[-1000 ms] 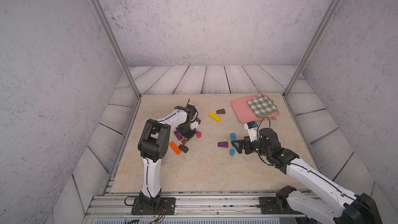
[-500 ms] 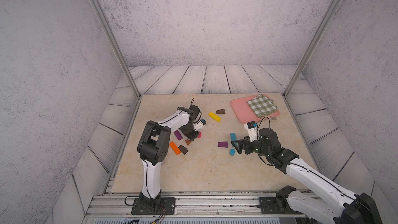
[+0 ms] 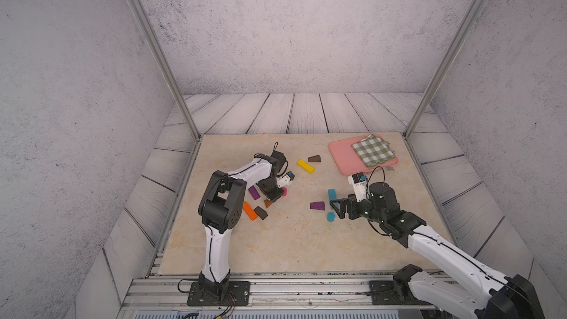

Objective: Assemble a small pinwheel with building blocks
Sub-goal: Assemble the building block at the center of the board.

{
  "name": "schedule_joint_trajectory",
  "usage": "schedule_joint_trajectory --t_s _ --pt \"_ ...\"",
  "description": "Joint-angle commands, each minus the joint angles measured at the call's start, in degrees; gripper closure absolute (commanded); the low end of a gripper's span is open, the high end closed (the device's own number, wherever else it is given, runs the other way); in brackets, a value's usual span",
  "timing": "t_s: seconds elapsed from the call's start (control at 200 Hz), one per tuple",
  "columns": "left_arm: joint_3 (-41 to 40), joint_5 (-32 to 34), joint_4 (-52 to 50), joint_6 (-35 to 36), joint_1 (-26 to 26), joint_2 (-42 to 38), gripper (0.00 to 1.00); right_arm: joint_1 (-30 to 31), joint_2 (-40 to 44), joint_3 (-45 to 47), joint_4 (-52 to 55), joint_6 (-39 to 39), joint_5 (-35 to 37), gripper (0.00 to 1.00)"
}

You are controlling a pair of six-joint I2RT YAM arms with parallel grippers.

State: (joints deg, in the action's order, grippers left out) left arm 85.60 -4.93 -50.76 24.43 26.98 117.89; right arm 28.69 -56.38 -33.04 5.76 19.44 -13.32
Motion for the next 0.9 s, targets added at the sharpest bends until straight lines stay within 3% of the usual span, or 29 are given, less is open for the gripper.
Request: schedule_joint_trajectory --t_s 0.0,0.896 --pt "0.78 0.30 -1.26 0.02 0.87 2.56 1.00 -0.21 -0.22 0.81 -0.21 -0.43 0.67 0.01" --pt "7.33 0.10 -4.25 -3.24 1.64 7.48 1.00 -0.23 0.22 1.22 -0.66 -0.77 0.61 0.01"
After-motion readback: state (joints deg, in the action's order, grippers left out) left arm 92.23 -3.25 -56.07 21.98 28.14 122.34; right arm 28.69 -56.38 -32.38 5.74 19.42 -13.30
